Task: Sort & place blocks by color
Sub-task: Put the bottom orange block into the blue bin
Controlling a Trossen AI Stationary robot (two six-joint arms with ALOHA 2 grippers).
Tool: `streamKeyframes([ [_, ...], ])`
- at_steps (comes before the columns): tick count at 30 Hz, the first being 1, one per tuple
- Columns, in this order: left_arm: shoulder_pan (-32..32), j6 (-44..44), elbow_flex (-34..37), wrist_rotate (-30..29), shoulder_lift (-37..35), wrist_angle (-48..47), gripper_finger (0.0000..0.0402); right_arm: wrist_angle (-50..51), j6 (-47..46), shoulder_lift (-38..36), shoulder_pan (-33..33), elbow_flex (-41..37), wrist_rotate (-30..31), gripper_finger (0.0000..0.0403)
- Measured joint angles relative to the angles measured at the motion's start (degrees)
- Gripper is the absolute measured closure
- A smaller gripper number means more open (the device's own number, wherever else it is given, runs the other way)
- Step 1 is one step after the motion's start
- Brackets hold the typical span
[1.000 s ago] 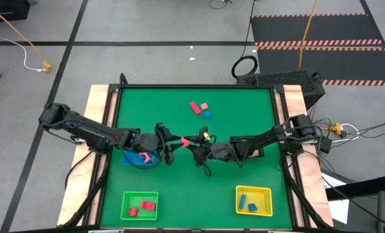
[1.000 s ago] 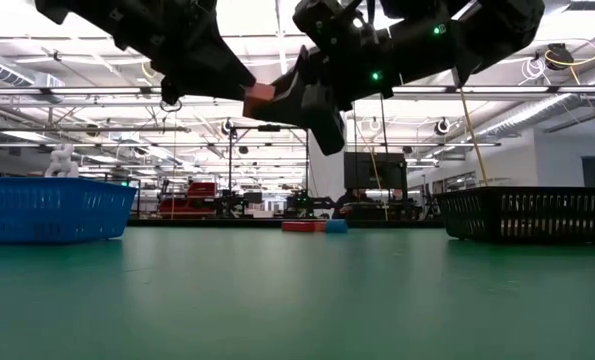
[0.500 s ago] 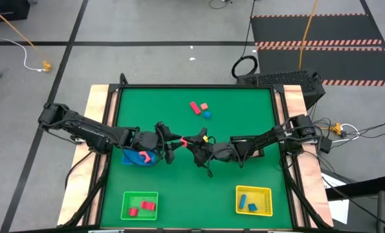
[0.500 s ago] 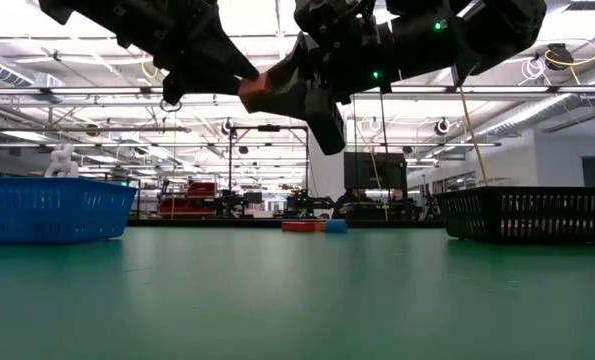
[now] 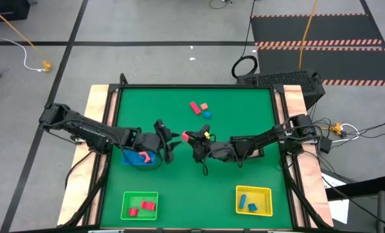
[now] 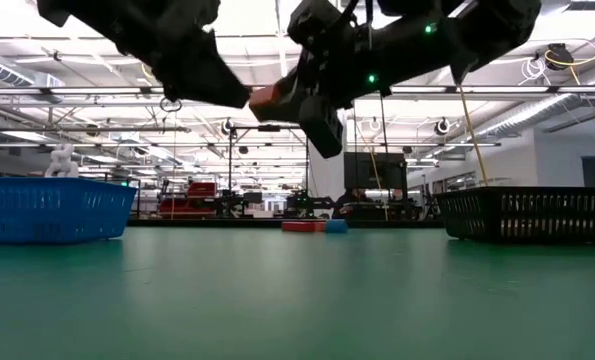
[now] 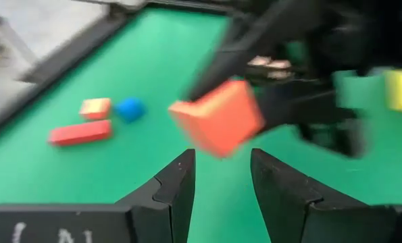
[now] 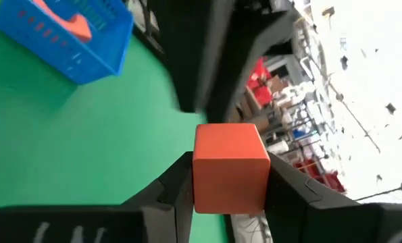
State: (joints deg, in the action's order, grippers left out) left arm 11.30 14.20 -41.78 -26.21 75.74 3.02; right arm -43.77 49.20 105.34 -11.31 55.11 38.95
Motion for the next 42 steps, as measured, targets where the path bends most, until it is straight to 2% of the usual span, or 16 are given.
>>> streamKeyframes([
  [3,-0.1,-0.43,0.0,-3.79,0.03,-2.26,0.0256,0.3,-1.0,0.04,-0.03,-0.11,0.05,0.0281],
  [6,0.01,-1.13,0.0,-3.84,0.01,-2.84,0.0256,0.32,-0.98,0.03,-0.09,-0.11,0.01,0.0281],
  [13,3.15,-12.1,0.0,-3.61,0.01,-6.38,0.0256,0.46,-1.96,0.04,-0.96,-0.22,0.15,0.0282],
  [16,4.71,-13.71,0.0,-3.62,-0.04,-5.92,0.0256,0.51,-2.0,0.04,-1.69,-0.22,0.14,0.0282],
  [25,6.51,-7.6,0.0,-4.14,-0.07,-3.98,0.0242,0.29,-2.67,0.04,-3.13,-0.31,0.21,0.0282],
  [29,6.46,-10.51,0.02,-3.81,-0.1,-2.19,0.0227,0.29,-7.52,0.06,-3.06,-0.31,0.23,0.0282],
  [34,6.46,-2.48,0.02,-3.39,-0.1,0.28,0.0225,0.31,-15.79,0.06,-3.08,-0.33,0.11,0.0282],
  [38,6.39,-1.79,0.02,-3.3,-0.1,0.37,0.0236,0.29,-18.75,0.06,-3.06,-0.33,0.01,0.0282],
  [42,6.8,1.47,0.02,3.15,-0.1,0.57,0.024,0.29,-18.68,0.08,-3.08,-0.33,0.01,0.0282],
])
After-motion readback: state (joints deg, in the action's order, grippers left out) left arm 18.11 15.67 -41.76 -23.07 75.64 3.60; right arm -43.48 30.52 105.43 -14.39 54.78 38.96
